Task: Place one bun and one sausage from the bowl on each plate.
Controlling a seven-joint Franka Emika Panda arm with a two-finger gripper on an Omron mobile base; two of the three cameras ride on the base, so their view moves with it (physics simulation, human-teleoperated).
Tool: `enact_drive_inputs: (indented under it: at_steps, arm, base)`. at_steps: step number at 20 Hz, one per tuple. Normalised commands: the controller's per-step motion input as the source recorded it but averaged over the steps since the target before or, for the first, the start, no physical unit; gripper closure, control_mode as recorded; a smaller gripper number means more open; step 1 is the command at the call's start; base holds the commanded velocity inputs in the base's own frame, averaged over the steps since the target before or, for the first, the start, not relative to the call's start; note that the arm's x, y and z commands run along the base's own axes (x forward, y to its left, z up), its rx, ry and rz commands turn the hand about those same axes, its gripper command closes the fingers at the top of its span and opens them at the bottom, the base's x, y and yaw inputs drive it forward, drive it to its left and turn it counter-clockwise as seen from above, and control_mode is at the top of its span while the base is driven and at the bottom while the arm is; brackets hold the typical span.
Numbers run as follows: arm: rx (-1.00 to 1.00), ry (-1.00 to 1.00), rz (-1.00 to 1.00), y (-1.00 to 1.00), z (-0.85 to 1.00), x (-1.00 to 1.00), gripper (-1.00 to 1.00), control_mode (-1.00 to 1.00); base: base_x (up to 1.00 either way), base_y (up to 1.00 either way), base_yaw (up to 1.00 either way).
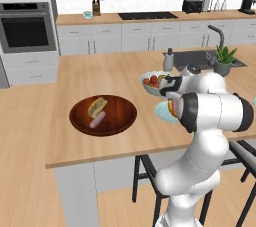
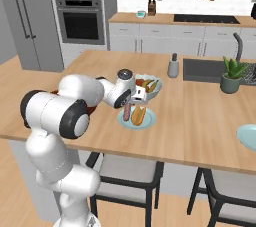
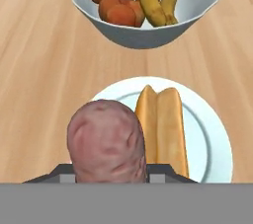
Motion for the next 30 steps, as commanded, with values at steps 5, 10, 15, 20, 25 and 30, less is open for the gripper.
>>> enact_drive_inputs:
  at_steps: [5, 10, 15, 20, 25, 30]
  arm:
    - [-0.19, 0.19, 0.0, 0.7, 0.0, 0.22, 1.0, -1.0]
    - [-0.16, 0.06, 0.0, 0.39, -0.15, 0.54, 1.0, -1.0]
    - [0.03, -0.16, 0.0, -0.49, -0.51, 0.38, 1.0, -1.0]
    - [0.07, -0.1, 0.0, -0.5, -0.03, 0.32, 1.0, -1.0]
    - [0.08, -0.04, 0.0, -0.28, 0.48, 0.0, -1.0, -1.0]
    - [0.16, 0.01, 0.0, -0.78, 0.55, 0.12, -1.0, -1.0]
  base:
    - [0.0, 0.0, 0.0]
    - [0.0, 0.0, 0.0]
    - [0.0, 0.0, 0.0]
    - [0.0, 0.0, 0.0]
    - [0.0, 0.0, 0.0]
    - [0.0, 0.0, 0.0]
